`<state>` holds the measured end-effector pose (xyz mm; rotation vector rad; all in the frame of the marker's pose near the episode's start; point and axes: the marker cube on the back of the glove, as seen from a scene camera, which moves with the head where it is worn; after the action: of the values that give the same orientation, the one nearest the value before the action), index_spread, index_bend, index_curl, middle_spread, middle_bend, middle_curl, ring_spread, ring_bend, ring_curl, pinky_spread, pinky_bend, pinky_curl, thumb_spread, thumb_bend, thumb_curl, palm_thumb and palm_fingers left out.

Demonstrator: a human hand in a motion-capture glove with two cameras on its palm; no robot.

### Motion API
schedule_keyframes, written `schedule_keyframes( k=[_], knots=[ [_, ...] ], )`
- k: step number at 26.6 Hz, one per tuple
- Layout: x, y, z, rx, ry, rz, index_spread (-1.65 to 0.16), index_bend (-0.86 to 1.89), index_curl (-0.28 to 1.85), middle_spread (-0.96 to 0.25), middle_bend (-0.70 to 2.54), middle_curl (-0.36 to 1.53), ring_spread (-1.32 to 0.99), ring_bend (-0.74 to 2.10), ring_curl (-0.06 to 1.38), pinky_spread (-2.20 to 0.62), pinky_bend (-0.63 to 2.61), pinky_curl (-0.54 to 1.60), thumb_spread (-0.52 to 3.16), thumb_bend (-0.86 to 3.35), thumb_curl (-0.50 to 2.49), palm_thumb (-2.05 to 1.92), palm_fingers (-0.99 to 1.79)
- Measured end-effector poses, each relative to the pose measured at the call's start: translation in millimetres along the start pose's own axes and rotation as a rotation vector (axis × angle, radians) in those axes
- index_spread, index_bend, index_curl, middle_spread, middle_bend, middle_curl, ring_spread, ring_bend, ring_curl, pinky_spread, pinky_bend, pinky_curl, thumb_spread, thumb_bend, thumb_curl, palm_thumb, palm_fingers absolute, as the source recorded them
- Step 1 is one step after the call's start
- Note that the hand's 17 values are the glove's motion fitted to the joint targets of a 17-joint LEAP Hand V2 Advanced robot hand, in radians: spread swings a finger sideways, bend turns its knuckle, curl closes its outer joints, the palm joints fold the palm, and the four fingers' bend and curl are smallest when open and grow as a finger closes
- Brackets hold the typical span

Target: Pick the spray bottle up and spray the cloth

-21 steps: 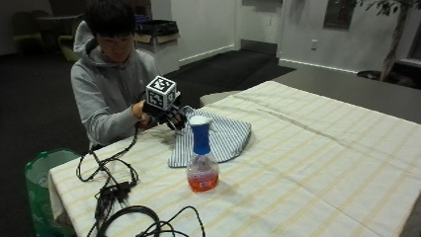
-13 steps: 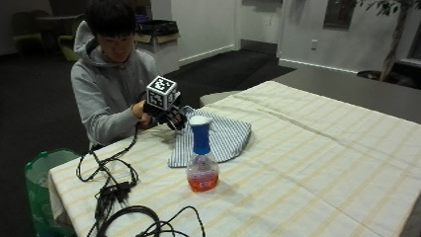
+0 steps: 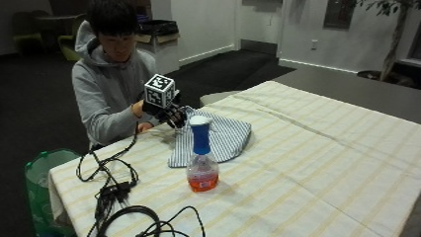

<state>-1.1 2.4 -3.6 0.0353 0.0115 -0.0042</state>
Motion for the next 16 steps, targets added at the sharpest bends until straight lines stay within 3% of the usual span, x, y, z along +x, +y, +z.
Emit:
schedule_keyframes(
  k=[16],
  knots=[
    [74.9,48.7,-37.2,0.239,-0.011,0.09,-0.27,0.12,0.28,-0.04,0.29,0.34,0.0,0.31,0.3,0.14,0.23,0.28,1.17,0.2,0.31,0.64,0.77]
  ],
)
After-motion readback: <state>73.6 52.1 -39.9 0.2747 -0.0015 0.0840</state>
